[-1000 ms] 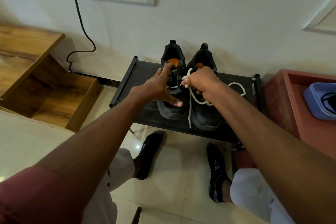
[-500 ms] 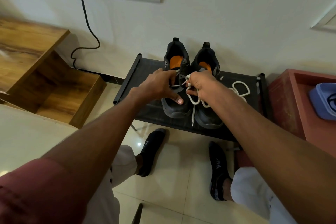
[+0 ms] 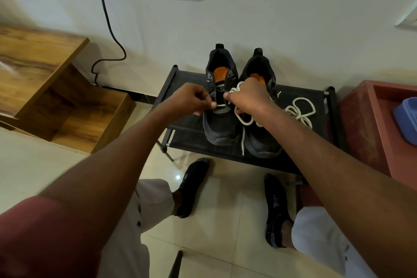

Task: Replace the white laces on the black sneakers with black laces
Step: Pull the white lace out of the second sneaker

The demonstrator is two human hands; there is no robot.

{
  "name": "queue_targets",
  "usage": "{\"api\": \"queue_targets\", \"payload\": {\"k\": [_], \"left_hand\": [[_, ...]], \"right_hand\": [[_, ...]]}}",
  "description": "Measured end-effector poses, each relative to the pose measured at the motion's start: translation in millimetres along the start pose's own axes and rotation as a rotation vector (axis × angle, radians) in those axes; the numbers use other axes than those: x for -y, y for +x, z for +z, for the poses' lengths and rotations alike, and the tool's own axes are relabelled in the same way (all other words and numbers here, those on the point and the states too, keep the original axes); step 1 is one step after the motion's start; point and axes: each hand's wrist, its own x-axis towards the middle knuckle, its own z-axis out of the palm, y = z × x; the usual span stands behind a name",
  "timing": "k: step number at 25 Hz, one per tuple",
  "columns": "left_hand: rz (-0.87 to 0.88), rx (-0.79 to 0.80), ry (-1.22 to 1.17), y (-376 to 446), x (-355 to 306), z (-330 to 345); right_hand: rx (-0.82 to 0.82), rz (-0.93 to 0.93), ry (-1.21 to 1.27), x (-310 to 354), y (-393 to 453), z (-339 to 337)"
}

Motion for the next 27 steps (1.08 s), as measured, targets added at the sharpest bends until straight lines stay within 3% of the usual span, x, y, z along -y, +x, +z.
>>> {"api": "queue_targets", "payload": {"k": [8, 16, 20, 27], "left_hand": [[-0.238, -0.077, -0.490, 9, 17, 10], [-0.398, -0.047, -0.863, -1, 20, 12], [-0.373, -0.056, -0.747, 3, 18, 13], [-0.303, -0.149, -0.456, 1, 0, 20]], "right_hand": [[-0.045, -0.057, -0.162, -1, -5, 5], [-0.011, 0.007, -0.019, -8, 2, 11], [-0.032, 0.020, -0.092, -2, -6, 6], [-0.069, 0.126, 0.119, -4, 1, 13]]}}
